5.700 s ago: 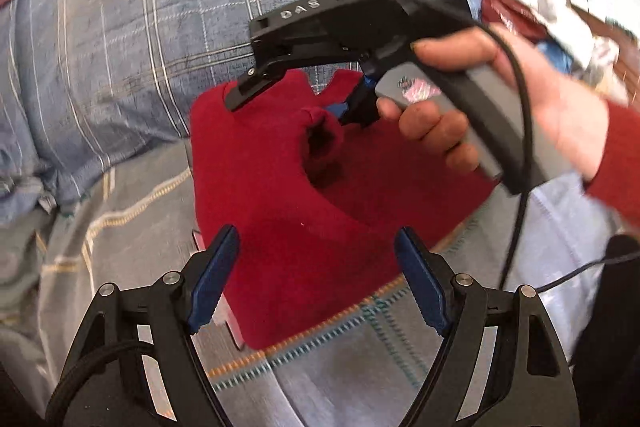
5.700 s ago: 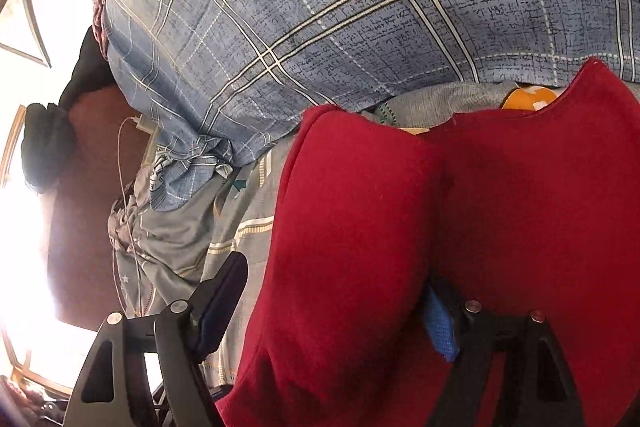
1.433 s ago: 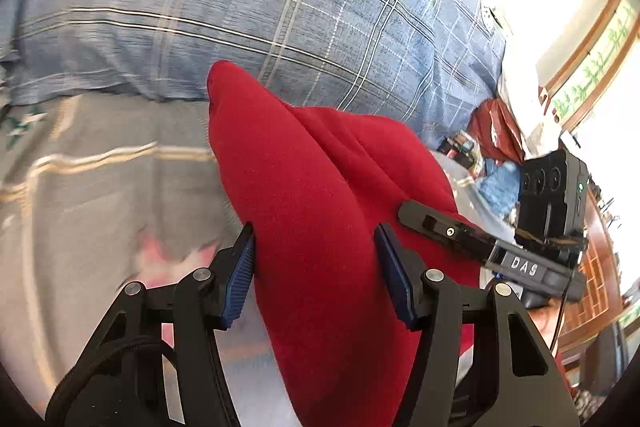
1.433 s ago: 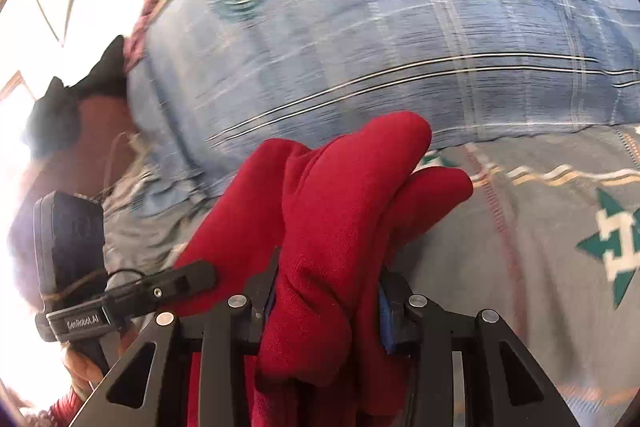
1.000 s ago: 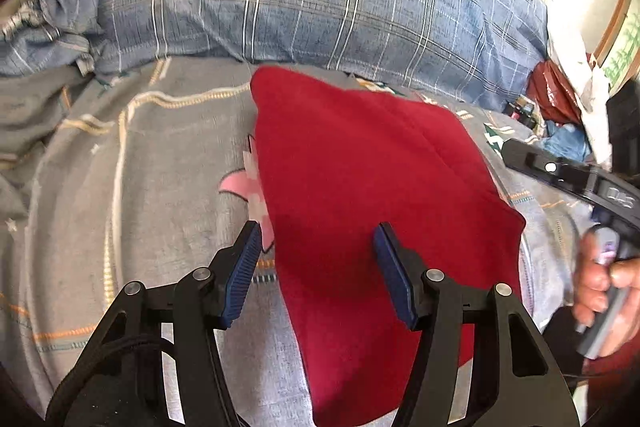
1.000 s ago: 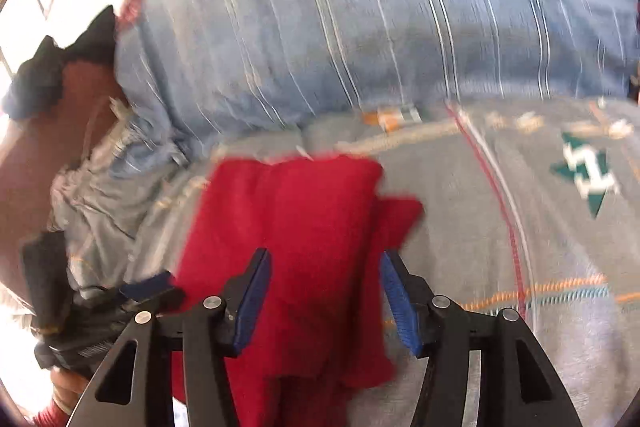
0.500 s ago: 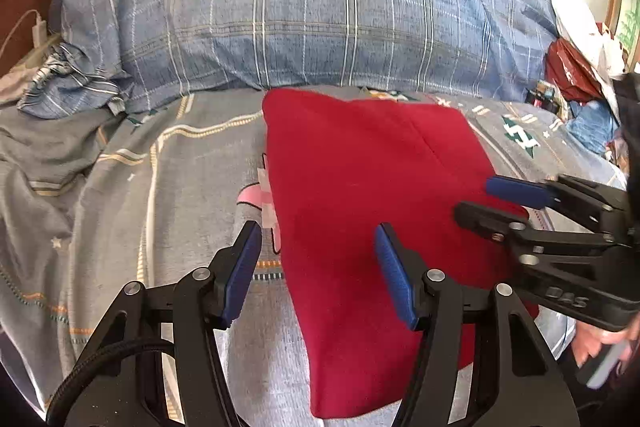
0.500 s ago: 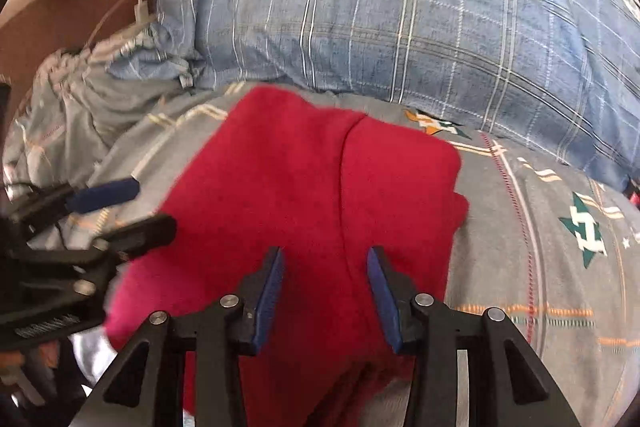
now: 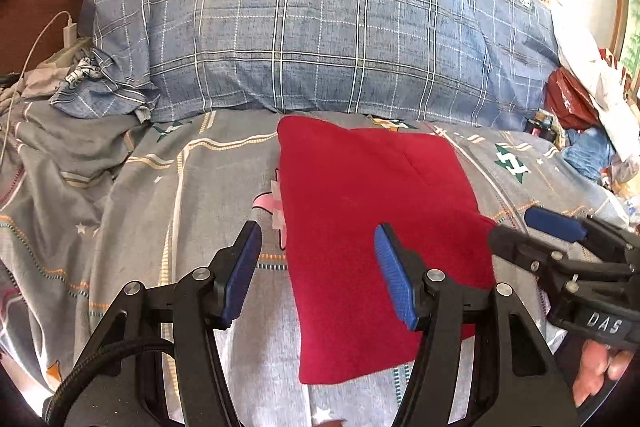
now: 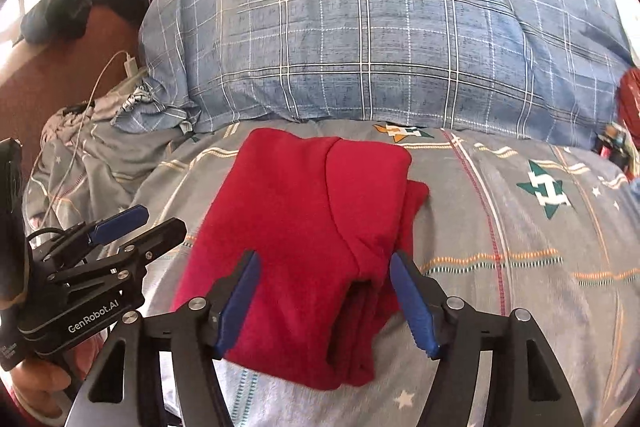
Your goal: Fold small clothes
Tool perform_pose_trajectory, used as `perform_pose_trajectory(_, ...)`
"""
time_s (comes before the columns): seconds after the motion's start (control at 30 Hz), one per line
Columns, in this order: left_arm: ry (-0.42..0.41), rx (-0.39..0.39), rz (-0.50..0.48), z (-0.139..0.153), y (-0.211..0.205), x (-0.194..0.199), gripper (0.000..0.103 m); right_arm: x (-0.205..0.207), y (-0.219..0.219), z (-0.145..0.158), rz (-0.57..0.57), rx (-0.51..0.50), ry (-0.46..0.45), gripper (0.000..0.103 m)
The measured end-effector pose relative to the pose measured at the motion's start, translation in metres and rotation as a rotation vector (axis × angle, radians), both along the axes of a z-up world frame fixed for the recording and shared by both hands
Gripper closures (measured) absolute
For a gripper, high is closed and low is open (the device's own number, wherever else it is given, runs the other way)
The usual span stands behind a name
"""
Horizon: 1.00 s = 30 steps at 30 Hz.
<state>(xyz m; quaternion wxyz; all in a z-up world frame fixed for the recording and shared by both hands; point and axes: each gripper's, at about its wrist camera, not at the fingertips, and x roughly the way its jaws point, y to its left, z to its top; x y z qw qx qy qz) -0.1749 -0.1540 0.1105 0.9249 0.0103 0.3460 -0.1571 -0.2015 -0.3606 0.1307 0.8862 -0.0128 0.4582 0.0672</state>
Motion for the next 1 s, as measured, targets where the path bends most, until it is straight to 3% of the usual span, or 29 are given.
perform_pose_trajectory(1.0,-0.038,0.027,0.033,0.007,0.002,-0.019,0.044,-0.013,0.009,-0.001,-0.009,-0.006,-0.003,0.028)
